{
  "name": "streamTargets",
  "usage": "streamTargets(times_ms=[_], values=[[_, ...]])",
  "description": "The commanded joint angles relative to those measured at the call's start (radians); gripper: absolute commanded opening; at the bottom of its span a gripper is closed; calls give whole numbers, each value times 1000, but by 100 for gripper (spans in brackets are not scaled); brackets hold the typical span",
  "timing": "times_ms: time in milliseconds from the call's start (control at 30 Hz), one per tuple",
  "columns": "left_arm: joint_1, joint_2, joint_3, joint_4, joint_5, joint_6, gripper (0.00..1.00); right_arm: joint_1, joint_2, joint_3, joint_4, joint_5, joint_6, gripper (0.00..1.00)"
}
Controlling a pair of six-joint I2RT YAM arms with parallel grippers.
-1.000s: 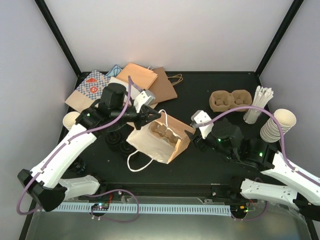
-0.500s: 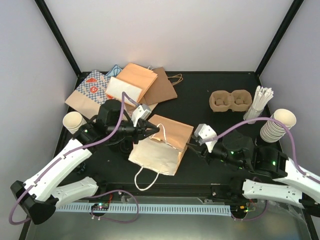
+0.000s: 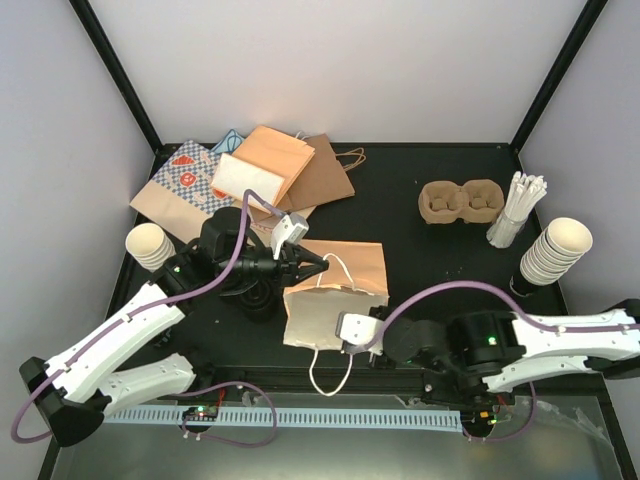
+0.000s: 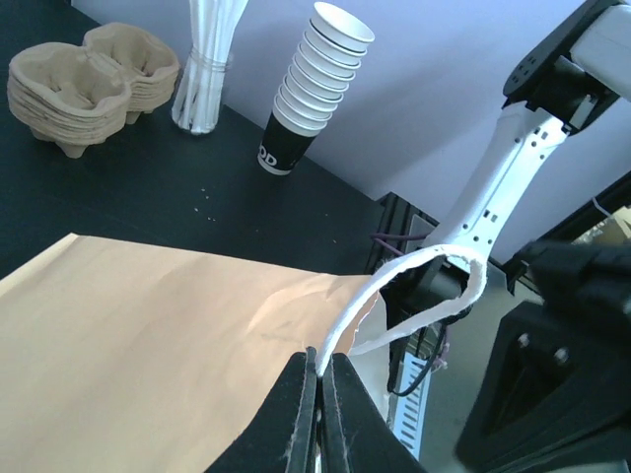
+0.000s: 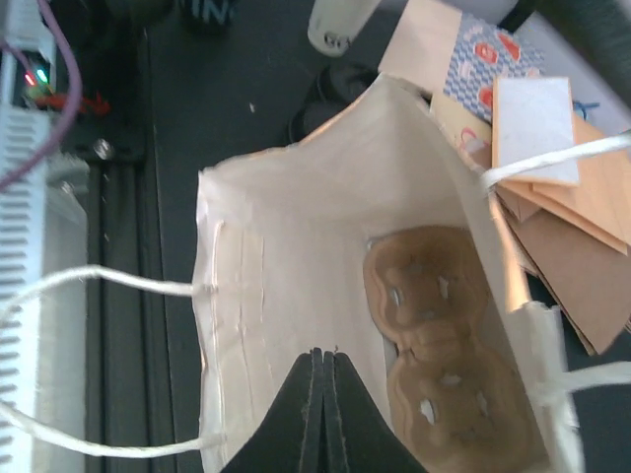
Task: Pack the takeout coffee
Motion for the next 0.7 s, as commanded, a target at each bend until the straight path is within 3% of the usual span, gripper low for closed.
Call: streamTargets(times_ms=[0, 333, 667], values=[[-6, 0, 24, 41, -26, -20, 2, 23, 76, -6, -44, 122, -33, 1], [-9, 4, 42, 49, -32, -23, 2, 27, 299, 42, -90, 178, -26, 5], [-13, 9, 53, 44, -31, -24, 2, -52, 427, 46, -114, 189, 9, 1]])
